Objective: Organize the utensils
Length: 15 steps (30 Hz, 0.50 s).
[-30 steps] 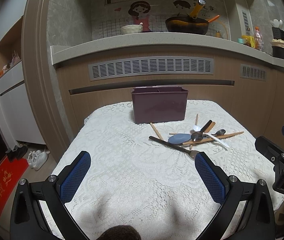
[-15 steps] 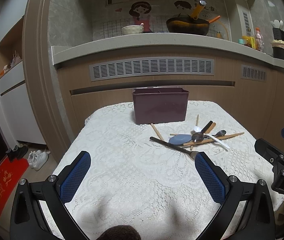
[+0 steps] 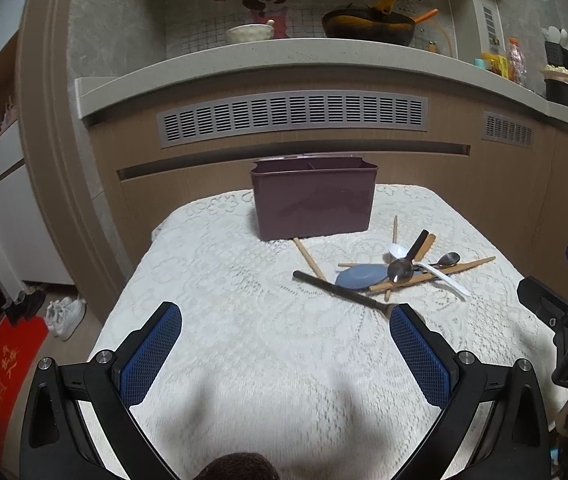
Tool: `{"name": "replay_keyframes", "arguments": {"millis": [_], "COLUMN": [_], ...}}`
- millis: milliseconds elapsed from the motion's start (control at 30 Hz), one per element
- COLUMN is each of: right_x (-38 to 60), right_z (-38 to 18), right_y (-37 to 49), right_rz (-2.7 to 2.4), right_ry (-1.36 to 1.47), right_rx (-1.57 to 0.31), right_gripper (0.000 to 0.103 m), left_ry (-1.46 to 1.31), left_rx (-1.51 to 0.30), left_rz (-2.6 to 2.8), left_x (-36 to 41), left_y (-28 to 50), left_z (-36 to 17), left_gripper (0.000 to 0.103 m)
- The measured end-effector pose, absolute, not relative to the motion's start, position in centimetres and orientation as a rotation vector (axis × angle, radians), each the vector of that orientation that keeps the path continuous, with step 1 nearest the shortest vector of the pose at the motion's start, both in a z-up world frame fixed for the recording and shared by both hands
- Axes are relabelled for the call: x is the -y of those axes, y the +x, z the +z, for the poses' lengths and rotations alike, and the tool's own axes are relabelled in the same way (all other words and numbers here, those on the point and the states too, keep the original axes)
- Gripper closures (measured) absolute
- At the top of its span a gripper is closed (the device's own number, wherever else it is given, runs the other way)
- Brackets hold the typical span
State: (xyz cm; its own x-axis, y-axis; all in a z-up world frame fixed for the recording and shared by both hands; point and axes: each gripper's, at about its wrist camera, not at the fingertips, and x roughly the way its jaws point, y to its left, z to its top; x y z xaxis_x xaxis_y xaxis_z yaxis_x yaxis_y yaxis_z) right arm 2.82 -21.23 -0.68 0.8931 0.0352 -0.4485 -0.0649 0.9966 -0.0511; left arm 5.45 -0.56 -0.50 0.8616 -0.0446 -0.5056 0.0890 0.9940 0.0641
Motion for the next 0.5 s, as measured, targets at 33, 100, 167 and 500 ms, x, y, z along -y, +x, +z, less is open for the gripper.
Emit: {"name": "replay_keyframes", "arguments": {"millis": [33,100,167,500], "right_x": [21.2,21.2,21.1,18.8], "right_z": [-0.7,-0.8,-1.0,-3.7], "right_y": [3.3,4.6,6.0,14.7], "right_rz": [0.053,0.053,0.064,0.234], "right_ry": [-0.076,-0.097,-0.116,-0.196], "right_rx": [-0.470,-0.485,-0.504,-0.687], "right_gripper": [0.000,0.000,0.000,0.004], "left_ry": [0.089,0.085,0.083,0.038], "left_rx": [-0.535,-0.556,-0.573,-0.642], "left_rz": [-0.083,-0.120,-0.142,-0.142], "left_x": [0.7,0.8,0.8,-2.5], "left_y": [6.2,7.9,9.5,14.4], "left_z": [-0.6,-0.8,-1.0,-3.3], "left_gripper": [0.000,0.000,0.000,0.000]}}
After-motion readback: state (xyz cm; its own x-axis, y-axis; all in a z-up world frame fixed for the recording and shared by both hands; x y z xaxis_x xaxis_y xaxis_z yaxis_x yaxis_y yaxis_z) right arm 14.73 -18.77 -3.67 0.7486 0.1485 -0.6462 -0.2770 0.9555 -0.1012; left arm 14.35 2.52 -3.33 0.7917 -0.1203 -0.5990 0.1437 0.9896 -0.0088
